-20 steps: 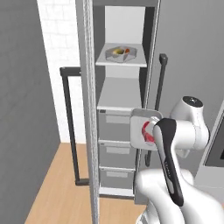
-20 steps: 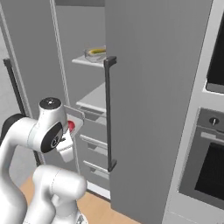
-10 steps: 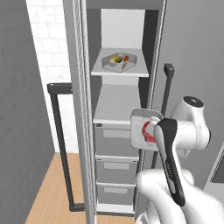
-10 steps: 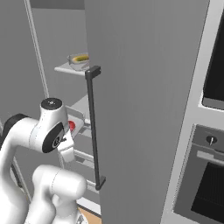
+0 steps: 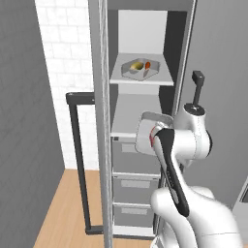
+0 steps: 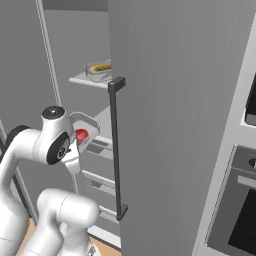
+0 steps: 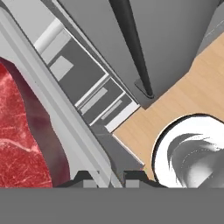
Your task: Take the meat container that has the steak and place it on the second highest rack of the freezer. Then take the vegetable container that has the cucumber and carrot and place it on the highest rack of the freezer.
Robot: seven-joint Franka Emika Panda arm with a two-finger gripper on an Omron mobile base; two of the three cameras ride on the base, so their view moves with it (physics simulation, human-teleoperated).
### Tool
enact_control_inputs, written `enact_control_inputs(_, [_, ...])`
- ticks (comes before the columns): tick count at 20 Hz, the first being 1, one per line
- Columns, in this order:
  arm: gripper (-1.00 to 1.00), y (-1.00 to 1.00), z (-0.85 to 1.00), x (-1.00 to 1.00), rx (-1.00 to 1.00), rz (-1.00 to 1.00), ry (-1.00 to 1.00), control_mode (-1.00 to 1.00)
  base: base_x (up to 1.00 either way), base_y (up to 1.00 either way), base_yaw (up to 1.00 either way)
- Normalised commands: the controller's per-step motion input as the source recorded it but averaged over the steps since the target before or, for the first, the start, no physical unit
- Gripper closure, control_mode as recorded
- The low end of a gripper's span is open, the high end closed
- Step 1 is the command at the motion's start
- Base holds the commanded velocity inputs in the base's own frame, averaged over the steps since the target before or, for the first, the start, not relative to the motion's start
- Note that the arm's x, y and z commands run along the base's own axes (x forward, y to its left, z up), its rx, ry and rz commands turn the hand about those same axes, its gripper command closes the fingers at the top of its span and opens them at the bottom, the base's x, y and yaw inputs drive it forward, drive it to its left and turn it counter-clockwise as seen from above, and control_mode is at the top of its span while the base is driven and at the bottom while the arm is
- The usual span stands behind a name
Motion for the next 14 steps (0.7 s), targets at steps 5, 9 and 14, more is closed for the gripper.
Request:
enact_control_inputs(5, [1.00, 0.11, 0.03, 1.00, 0.00, -0.27, 0.05, -1.00, 0.00, 0.00, 0.00])
enact_control_inputs(9, [1.00, 0.00, -0.19, 0.94, -0.05, -0.07, 0.05, -1.00, 0.00, 0.00, 0.00])
enact_control_inputs(14, [1.00, 0.06, -0.10, 0.82, -0.04, -0.04, 0.01, -1.00, 0.00, 0.00, 0.00])
